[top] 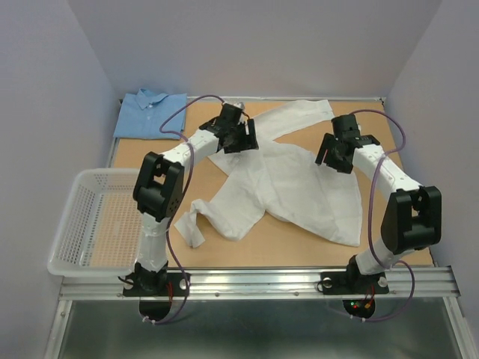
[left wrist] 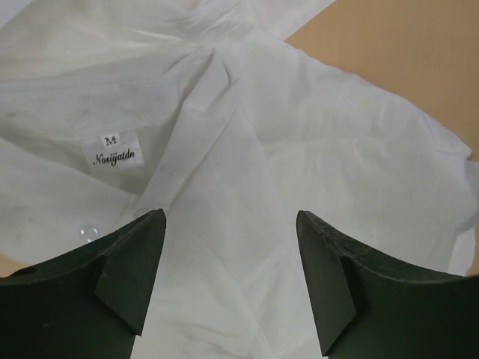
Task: Fold and stack the long sleeve shirts
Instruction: Flatten the shirt out
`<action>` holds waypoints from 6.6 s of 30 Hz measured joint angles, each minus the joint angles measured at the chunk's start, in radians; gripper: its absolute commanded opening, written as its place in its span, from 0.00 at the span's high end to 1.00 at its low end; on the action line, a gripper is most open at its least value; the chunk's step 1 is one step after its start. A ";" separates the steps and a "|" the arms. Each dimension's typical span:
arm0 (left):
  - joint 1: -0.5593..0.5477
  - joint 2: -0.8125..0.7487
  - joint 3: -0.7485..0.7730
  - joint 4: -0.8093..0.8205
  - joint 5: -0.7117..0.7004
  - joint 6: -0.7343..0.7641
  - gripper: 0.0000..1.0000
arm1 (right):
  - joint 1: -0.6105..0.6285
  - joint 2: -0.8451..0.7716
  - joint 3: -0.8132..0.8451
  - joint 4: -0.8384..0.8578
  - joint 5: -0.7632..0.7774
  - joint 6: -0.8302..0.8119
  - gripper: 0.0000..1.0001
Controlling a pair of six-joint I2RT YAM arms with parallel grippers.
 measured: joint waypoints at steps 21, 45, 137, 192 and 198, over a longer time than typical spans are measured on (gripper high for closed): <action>-0.054 0.234 0.140 -0.113 -0.173 0.096 1.00 | -0.001 0.096 -0.113 0.089 -0.080 0.093 0.30; 0.070 -0.679 -0.769 -0.186 -0.021 0.006 1.00 | -0.274 0.037 -0.256 0.182 -0.180 0.284 0.30; 0.143 -0.297 -0.661 0.200 0.044 0.053 0.22 | -0.231 0.190 0.103 0.031 0.024 0.023 0.36; 0.140 -0.296 -0.658 0.197 0.061 0.080 0.22 | 0.041 0.379 0.463 0.187 0.516 -0.464 0.52; 0.142 -0.297 -0.651 0.177 0.050 0.080 0.19 | 0.028 0.339 0.437 0.189 0.596 -0.433 0.11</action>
